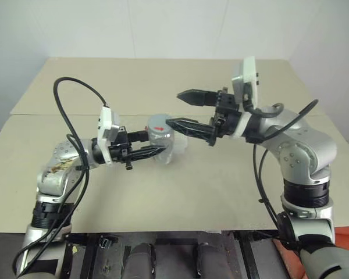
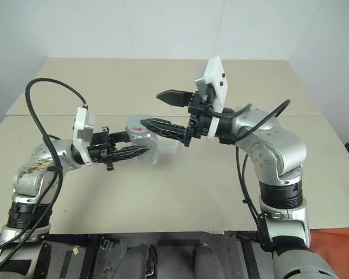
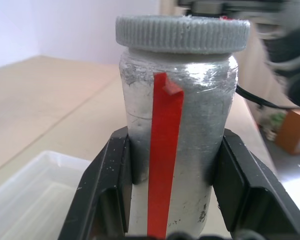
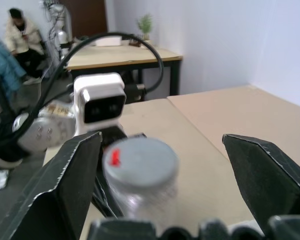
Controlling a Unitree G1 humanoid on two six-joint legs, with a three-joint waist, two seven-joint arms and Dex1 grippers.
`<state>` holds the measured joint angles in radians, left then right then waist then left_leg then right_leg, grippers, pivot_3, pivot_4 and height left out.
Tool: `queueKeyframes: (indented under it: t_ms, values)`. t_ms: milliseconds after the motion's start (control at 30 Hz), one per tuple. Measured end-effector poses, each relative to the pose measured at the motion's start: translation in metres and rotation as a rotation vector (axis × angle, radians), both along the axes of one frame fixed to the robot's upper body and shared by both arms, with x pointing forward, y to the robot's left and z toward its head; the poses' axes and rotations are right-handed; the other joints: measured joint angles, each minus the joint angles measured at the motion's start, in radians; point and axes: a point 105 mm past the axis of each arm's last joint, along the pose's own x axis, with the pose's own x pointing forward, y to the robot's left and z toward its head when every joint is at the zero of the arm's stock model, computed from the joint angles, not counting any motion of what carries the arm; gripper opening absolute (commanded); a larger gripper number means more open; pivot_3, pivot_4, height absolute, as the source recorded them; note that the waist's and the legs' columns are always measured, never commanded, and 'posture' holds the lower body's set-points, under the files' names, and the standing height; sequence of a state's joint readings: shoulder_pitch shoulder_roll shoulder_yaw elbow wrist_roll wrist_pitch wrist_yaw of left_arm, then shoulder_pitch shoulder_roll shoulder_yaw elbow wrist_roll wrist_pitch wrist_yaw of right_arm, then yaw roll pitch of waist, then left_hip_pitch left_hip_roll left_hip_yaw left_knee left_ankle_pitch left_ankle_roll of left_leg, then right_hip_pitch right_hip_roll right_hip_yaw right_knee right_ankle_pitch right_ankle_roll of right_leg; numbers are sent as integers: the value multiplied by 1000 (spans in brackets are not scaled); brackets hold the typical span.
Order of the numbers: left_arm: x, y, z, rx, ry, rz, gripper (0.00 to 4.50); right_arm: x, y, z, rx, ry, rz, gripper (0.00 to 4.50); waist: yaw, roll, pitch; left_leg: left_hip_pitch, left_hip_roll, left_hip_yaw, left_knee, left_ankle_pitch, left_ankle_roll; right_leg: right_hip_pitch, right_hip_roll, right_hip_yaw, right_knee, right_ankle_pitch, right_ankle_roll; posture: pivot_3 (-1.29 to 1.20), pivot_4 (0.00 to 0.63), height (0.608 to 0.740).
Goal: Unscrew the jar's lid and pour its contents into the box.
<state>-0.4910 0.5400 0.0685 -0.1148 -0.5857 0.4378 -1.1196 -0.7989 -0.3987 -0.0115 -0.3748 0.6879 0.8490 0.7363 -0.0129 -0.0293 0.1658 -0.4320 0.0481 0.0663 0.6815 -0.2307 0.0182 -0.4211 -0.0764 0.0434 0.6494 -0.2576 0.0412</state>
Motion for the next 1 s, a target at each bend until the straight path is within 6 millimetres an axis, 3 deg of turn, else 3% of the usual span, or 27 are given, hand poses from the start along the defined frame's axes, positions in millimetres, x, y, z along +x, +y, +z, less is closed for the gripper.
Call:
queueKeyframes:
  t_ms: [333, 633, 1000]
  values:
    - [4, -4, 1, -7, -16, 27, 1873, 12, 28, -24, -129, 35, -133, 4469, -1, 0, 0, 0, 0, 1, 0, 0, 0, 0, 0, 0, 0, 0, 0, 0, 150, 740]
    - [4, 0, 2, 9, -19, 36, 1873, 19, 25, -25, -147, 41, -162, 4469, 0, 0, 0, 0, 0, 1, 0, 0, 0, 0, 0, 0, 0, 0, 0, 0, 150, 740]
    - [1, 10, 1, 57, -10, 23, 1873, 10, 9, -27, -176, 25, -137, 4469, 0, 0, 0, 0, 0, 1, 0, 0, 0, 0, 0, 0, -1, 0, 0, 0, 150, 740]
